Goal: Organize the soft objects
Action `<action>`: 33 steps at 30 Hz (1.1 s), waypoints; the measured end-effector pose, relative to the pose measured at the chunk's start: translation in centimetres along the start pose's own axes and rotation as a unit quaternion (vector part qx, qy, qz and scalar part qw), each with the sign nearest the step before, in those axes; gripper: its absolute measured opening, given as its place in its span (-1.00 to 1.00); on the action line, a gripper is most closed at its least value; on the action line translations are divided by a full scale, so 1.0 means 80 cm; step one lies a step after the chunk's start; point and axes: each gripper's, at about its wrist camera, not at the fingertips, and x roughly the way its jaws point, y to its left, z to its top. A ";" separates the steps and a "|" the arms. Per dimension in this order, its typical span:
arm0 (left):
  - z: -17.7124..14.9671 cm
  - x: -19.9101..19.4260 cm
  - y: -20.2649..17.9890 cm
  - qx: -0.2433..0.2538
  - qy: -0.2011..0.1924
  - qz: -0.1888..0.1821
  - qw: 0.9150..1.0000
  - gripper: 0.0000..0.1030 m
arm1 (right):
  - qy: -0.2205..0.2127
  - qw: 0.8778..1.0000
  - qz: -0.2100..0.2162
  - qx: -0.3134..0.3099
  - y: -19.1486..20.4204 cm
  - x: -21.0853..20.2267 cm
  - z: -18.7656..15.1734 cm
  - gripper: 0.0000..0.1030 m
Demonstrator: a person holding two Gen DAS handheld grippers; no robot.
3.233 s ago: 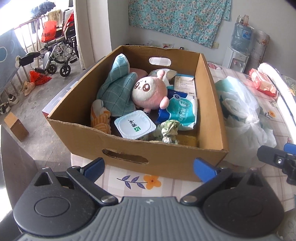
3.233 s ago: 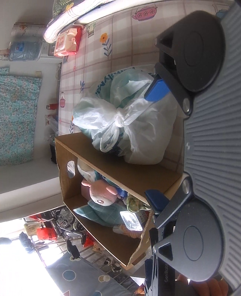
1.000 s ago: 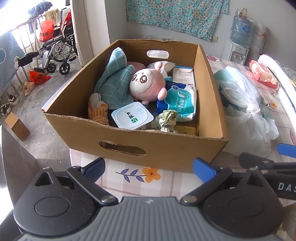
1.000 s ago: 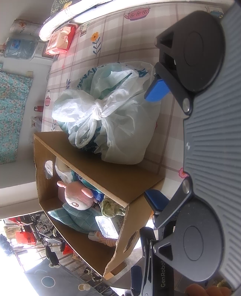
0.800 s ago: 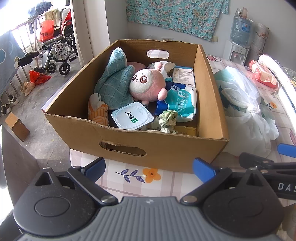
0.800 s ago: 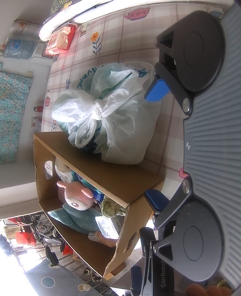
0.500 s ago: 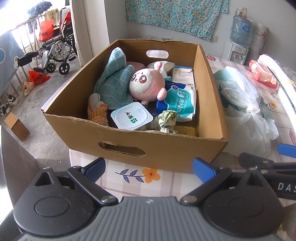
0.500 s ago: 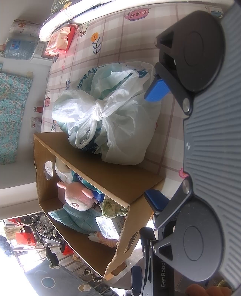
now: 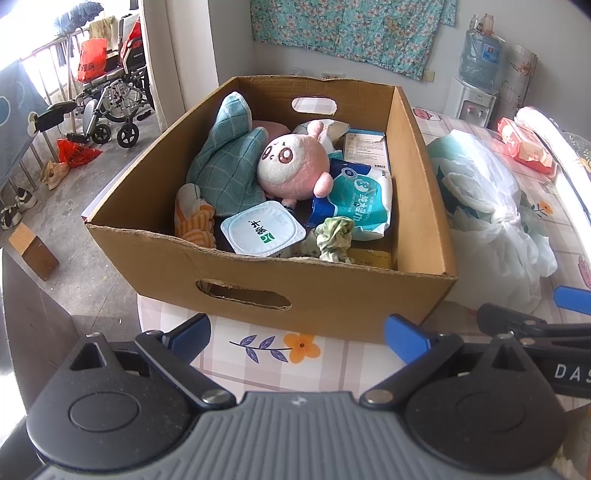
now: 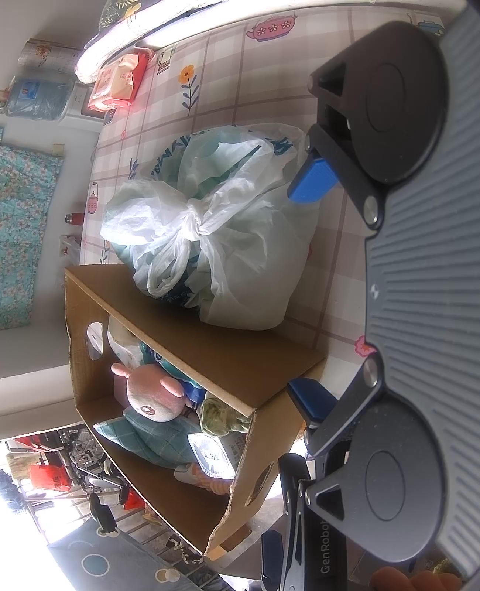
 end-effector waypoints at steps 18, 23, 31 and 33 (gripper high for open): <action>0.000 0.000 0.000 0.000 0.001 0.000 1.000 0.97 | 0.002 1.000 0.001 0.002 -0.001 0.002 -0.002 0.98; 0.000 0.001 0.000 0.000 0.001 0.000 1.000 0.97 | 0.003 1.000 0.001 0.002 -0.001 0.003 -0.002 0.98; 0.000 0.001 0.000 0.000 0.001 0.000 1.000 0.97 | 0.005 1.000 0.002 0.003 -0.001 0.004 -0.003 0.98; 0.000 0.001 0.000 0.000 0.001 0.000 1.000 0.97 | 0.005 1.000 0.002 0.003 -0.002 0.006 -0.002 0.98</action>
